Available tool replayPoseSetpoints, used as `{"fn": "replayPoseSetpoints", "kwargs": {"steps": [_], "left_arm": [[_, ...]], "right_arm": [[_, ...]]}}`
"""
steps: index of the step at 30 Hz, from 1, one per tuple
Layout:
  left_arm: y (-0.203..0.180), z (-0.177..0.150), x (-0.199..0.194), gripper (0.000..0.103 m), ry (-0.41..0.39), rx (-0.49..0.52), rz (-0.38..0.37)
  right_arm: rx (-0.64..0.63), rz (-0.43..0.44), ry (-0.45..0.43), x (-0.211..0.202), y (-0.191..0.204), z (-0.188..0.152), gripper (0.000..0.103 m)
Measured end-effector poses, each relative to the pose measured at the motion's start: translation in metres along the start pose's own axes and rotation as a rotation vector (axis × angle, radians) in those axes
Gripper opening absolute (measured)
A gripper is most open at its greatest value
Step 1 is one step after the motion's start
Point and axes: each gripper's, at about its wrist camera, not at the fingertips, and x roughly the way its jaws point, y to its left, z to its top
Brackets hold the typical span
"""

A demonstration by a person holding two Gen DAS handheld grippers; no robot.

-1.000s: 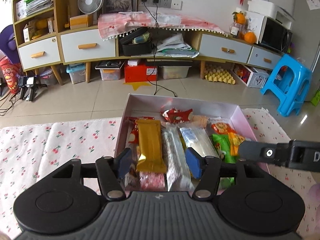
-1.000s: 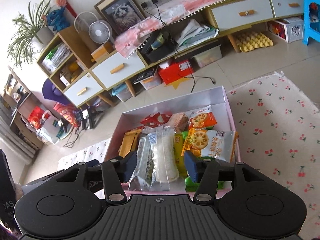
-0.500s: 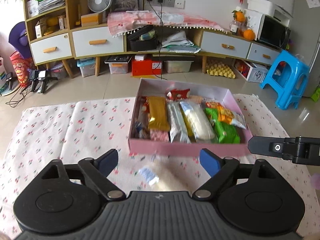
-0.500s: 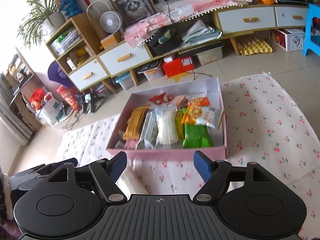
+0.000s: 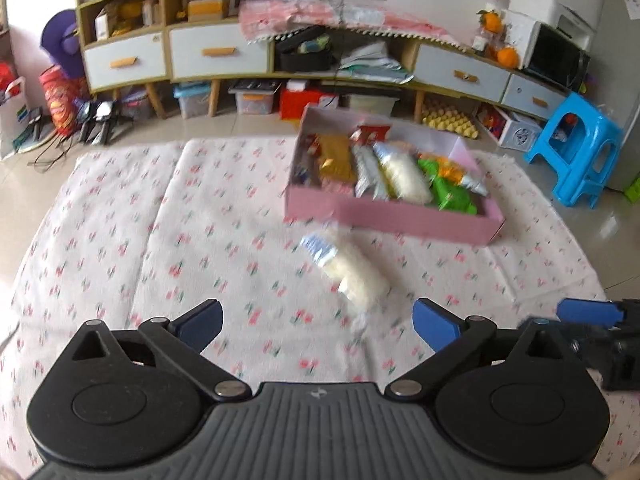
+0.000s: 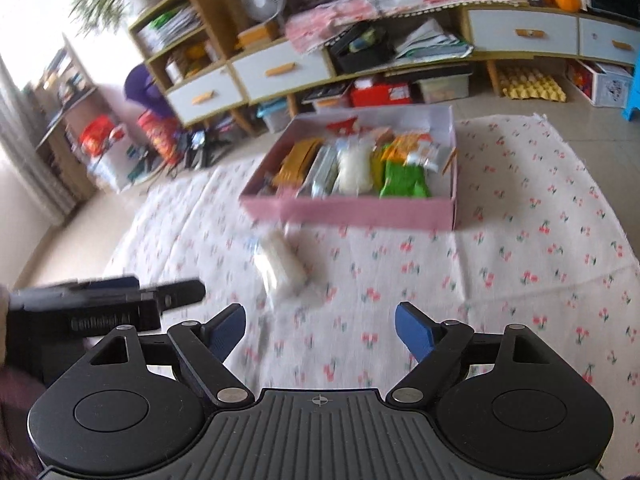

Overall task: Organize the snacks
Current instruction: 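Move both tools back out, right tool grasping the yellow-white wafer packet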

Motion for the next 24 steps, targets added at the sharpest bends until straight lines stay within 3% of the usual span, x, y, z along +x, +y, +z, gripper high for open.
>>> {"fn": "replayPoseSetpoints", "kwargs": {"steps": [18, 24], "left_arm": [[0.026, -0.033, 0.003, 0.101, 0.106, -0.023, 0.002], [0.024, -0.035, 0.006, 0.101, 0.125, -0.02, 0.0]], "right_arm": [[-0.174, -0.027, 0.235, 0.021, 0.029, -0.081, 0.084], [-0.213, -0.046, 0.249, 0.028, 0.037, -0.089, 0.084]]}}
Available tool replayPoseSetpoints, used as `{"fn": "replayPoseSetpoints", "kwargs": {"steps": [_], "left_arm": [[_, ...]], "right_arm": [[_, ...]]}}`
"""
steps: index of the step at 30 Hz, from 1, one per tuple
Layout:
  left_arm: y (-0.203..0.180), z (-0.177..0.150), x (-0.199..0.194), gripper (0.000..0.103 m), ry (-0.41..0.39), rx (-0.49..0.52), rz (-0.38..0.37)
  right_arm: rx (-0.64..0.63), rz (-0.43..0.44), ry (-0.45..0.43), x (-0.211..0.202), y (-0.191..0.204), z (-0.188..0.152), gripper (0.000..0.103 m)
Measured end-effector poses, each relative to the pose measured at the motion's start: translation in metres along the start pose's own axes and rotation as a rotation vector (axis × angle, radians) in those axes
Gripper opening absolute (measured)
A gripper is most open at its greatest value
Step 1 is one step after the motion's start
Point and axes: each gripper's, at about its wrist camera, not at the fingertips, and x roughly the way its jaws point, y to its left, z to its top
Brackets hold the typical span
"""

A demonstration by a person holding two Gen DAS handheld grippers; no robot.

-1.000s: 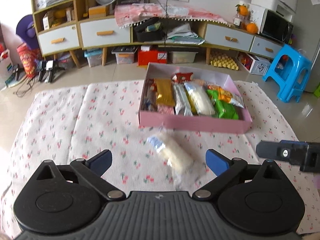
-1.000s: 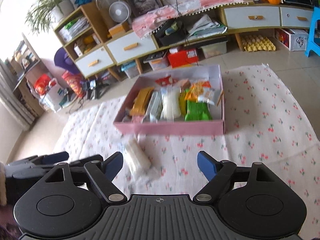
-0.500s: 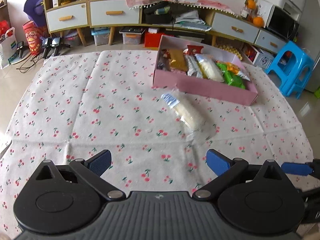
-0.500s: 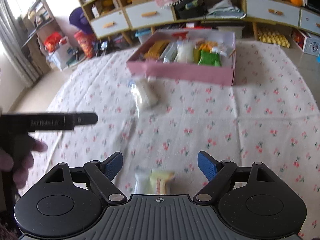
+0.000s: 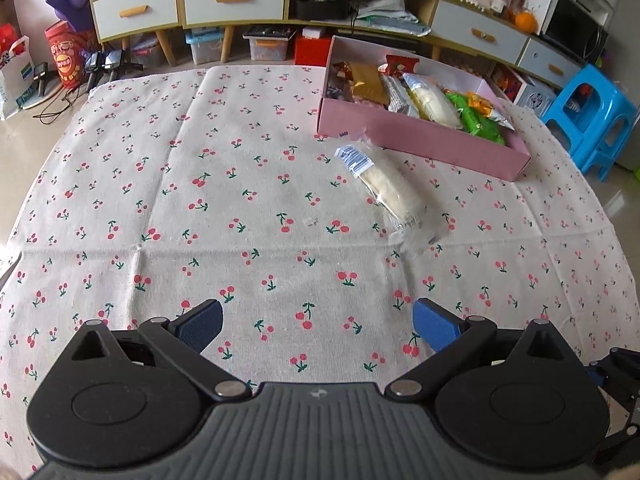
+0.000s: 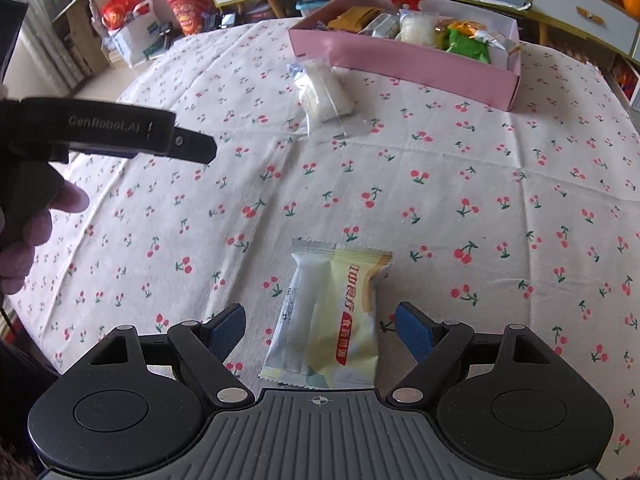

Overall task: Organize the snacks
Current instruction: 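Move both tools back out, right tool grasping the yellow-white wafer packet, then grasp the last bagged bread roll with the left tool while the right tool holds the wafer packet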

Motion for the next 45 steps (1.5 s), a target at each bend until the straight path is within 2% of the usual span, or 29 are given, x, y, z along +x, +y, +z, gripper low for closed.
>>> {"fn": "replayPoseSetpoints", "kwargs": {"steps": [5, 6, 8, 13, 25, 29, 37, 39, 42, 44, 45], "left_arm": [[-0.001, 0.002, 0.003, 0.101, 0.005, -0.007, 0.005], [-0.001, 0.002, 0.003, 0.101, 0.006, -0.011, 0.006], [-0.002, 0.003, 0.005, 0.101, 0.006, -0.023, 0.01], [-0.007, 0.009, 0.015, 0.101, -0.003, -0.069, 0.025], [-0.041, 0.029, 0.056, 0.097, -0.044, -0.164, 0.085], [-0.045, 0.032, 0.063, 0.097, -0.068, -0.195, 0.127], [-0.051, 0.037, 0.068, 0.099, -0.135, -0.195, 0.176], [-0.053, 0.038, 0.067, 0.095, -0.142, -0.199, 0.181], [-0.057, 0.038, 0.065, 0.08, -0.155, -0.184, 0.171], [-0.061, 0.039, 0.062, 0.064, -0.16, -0.161, 0.155], [-0.062, 0.04, 0.063, 0.059, -0.16, -0.147, 0.146]], "right_arm": [[-0.042, -0.033, 0.017, 0.007, 0.008, -0.004, 0.08], [-0.061, -0.047, 0.013, 0.008, 0.011, -0.004, 0.077], [-0.109, -0.086, 0.007, 0.007, 0.017, -0.007, 0.061], [-0.106, -0.085, 0.008, 0.006, 0.014, -0.004, 0.054], [0.081, -0.146, -0.003, 0.006, -0.04, 0.017, 0.052], [0.148, -0.137, -0.001, 0.003, -0.058, 0.024, 0.052], [0.193, -0.128, -0.011, -0.003, -0.071, 0.039, 0.052], [0.201, -0.129, -0.015, -0.003, -0.072, 0.042, 0.052], [0.21, -0.132, -0.018, -0.003, -0.075, 0.046, 0.052], [0.218, -0.132, -0.018, -0.003, -0.076, 0.048, 0.052], [0.221, -0.134, -0.019, -0.002, -0.077, 0.049, 0.052]]}}
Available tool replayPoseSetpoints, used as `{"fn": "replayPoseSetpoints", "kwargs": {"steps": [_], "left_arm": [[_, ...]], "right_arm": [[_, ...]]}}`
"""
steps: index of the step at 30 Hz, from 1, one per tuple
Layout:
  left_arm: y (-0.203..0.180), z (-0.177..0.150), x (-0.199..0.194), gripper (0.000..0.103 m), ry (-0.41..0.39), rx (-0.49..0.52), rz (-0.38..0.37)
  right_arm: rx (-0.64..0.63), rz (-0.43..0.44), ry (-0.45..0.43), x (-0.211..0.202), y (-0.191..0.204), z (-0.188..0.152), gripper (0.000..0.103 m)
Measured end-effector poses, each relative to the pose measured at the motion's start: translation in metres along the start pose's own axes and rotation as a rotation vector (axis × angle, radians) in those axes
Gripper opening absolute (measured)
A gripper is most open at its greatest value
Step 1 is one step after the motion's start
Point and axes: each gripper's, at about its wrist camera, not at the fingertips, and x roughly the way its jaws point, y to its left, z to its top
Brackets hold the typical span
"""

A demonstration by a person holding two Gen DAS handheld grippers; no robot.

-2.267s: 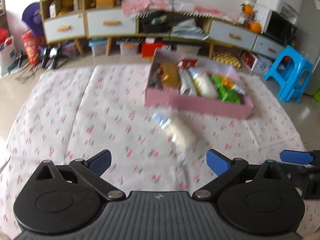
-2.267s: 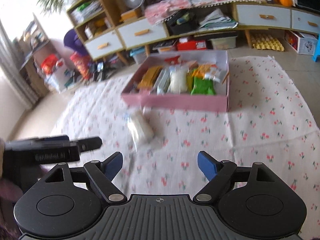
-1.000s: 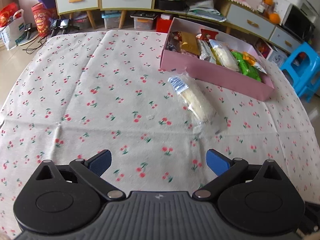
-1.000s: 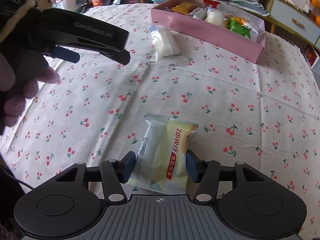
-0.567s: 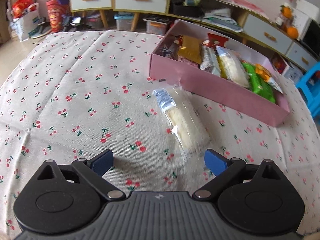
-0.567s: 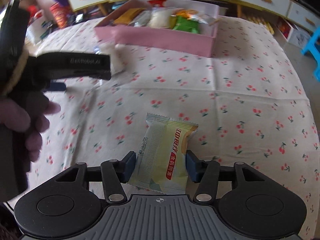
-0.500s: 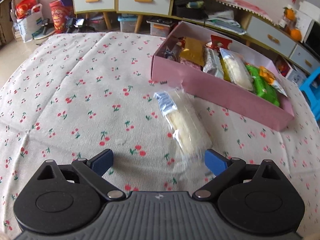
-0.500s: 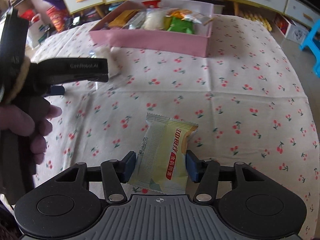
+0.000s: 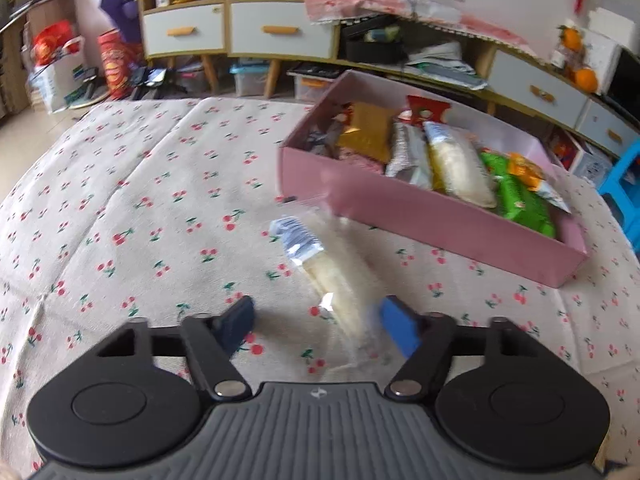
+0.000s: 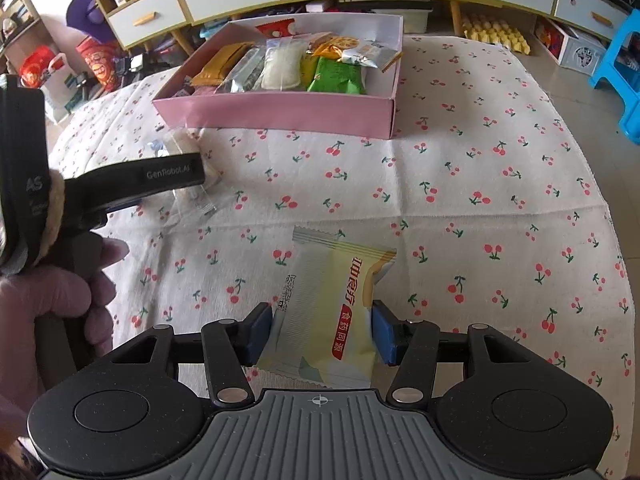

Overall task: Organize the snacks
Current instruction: 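Grasp the last bagged bread roll with the left tool while the right tool holds the wafer packet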

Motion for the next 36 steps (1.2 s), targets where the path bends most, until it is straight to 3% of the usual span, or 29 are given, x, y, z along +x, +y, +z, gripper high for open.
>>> {"fn": "replayPoseSetpoints", "kwargs": {"steps": [2, 4, 7, 16, 17, 27, 36], "left_arm": [[-0.003, 0.001, -0.001, 0.041, 0.003, 0.024, -0.026], [-0.005, 0.001, -0.001, 0.03, 0.008, 0.042, -0.06], [-0.003, 0.004, -0.001, 0.026, 0.02, 0.044, -0.075], [0.028, 0.018, -0.005, 0.01, 0.105, -0.106, -0.227], [0.029, 0.019, -0.007, 0.004, 0.108, -0.105, -0.239], [0.033, 0.023, -0.019, 0.001, 0.109, -0.075, -0.287], [0.026, 0.03, -0.041, 0.0, 0.046, -0.018, -0.339]], "right_arm": [[0.004, -0.003, -0.001, 0.0, -0.001, 0.001, 0.052], [0.011, -0.003, -0.001, 0.0, -0.002, 0.001, 0.052], [0.022, 0.0, -0.004, -0.001, -0.005, 0.003, 0.052], [0.096, 0.047, -0.031, -0.007, -0.02, 0.015, 0.052], [0.107, 0.055, -0.034, -0.008, -0.022, 0.018, 0.052], [0.184, 0.101, -0.068, -0.01, -0.023, 0.04, 0.052], [0.211, 0.143, -0.095, -0.01, -0.008, 0.057, 0.052]]}}
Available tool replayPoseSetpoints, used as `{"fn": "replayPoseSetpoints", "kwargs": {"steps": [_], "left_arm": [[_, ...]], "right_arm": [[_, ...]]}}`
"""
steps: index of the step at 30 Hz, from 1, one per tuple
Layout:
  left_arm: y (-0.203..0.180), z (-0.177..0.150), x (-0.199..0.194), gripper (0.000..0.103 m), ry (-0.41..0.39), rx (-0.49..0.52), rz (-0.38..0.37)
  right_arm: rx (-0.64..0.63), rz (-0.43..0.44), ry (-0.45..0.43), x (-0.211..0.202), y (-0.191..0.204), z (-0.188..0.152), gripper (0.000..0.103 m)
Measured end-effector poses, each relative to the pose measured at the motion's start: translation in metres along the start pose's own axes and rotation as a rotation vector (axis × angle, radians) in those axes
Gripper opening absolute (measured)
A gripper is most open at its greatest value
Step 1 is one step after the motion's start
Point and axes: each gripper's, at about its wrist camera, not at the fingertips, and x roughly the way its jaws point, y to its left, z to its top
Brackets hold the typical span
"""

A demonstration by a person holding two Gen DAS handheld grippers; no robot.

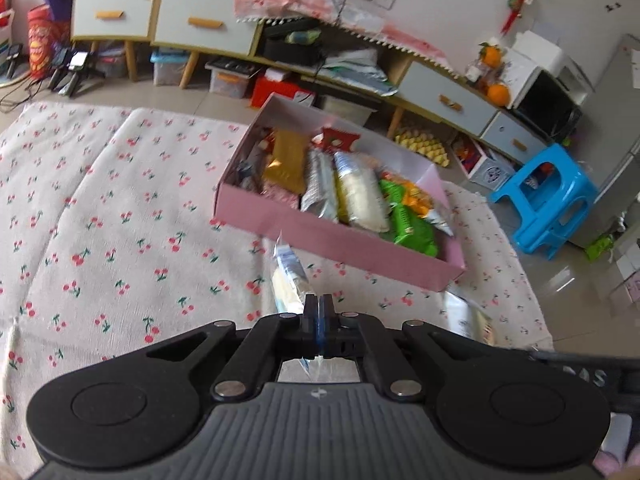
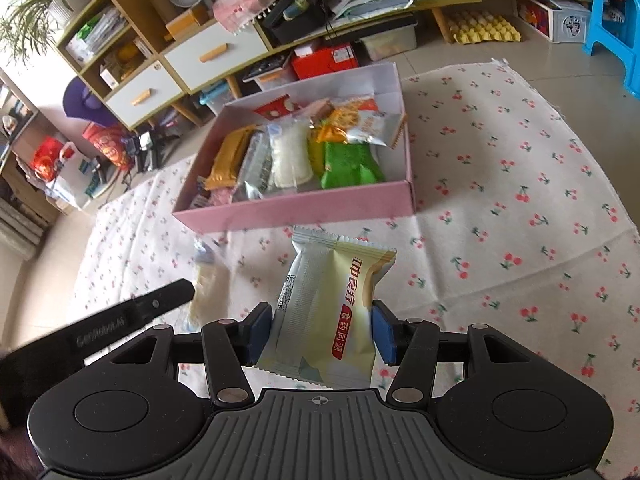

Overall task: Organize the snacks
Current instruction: 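Grasp the last bagged bread roll with the left tool while the right tool holds the wafer packet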

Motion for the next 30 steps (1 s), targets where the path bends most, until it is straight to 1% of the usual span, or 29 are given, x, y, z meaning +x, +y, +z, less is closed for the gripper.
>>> {"fn": "replayPoseSetpoints", "kwargs": {"steps": [6, 10, 12, 13, 14, 15, 17, 18, 20, 21, 22, 23, 25, 27, 30], "left_arm": [[0.0, 0.008, -0.014, 0.0, -0.035, 0.006, -0.039], [0.001, 0.018, -0.017, 0.0, -0.05, 0.012, -0.06], [0.005, 0.023, -0.016, 0.0, -0.025, -0.007, -0.074], [0.007, 0.023, -0.014, 0.0, 0.006, -0.01, -0.085], [0.008, 0.021, -0.01, 0.001, 0.037, -0.01, -0.085], [0.009, 0.018, -0.006, 0.002, 0.05, -0.008, -0.069], [0.008, 0.008, 0.004, 0.025, 0.058, 0.005, -0.007], [0.006, 0.003, 0.009, 0.031, 0.067, 0.011, 0.02], [0.002, -0.002, 0.018, 0.048, 0.088, 0.022, 0.06], [0.0, -0.004, 0.02, 0.051, 0.088, 0.028, 0.081], [-0.003, -0.007, 0.023, 0.059, 0.085, 0.037, 0.105], [-0.006, -0.009, 0.027, 0.064, 0.082, 0.052, 0.129], [-0.014, -0.012, 0.034, 0.065, 0.084, 0.081, 0.178], [-0.016, -0.015, 0.041, 0.066, 0.092, 0.095, 0.211], [-0.019, -0.023, 0.052, 0.065, 0.12, 0.128, 0.267]], "right_arm": [[0.052, 0.03, -0.015, 0.001, 0.003, 0.012, 0.052], [0.087, 0.034, -0.051, 0.0, -0.002, 0.028, 0.052], [0.109, 0.034, -0.067, -0.001, -0.006, 0.034, 0.052], [0.119, 0.038, -0.073, -0.001, -0.009, 0.036, 0.052], [0.126, 0.043, -0.073, -0.001, -0.011, 0.037, 0.052], [0.13, 0.046, -0.07, 0.0, -0.013, 0.038, 0.052], [0.137, 0.043, -0.063, 0.003, -0.016, 0.038, 0.052], [0.141, 0.04, -0.058, 0.006, -0.017, 0.038, 0.052], [0.148, 0.041, -0.042, 0.01, -0.018, 0.035, 0.052], [0.147, 0.04, -0.032, 0.012, -0.018, 0.034, 0.052], [0.146, 0.039, -0.025, 0.013, -0.018, 0.032, 0.052], [0.143, 0.038, -0.018, 0.015, -0.018, 0.031, 0.052], [0.136, 0.033, -0.011, 0.016, -0.018, 0.03, 0.052], [0.129, 0.022, -0.009, 0.016, -0.019, 0.029, 0.052], [0.121, 0.01, 0.003, 0.017, -0.021, 0.028, 0.052]]}}
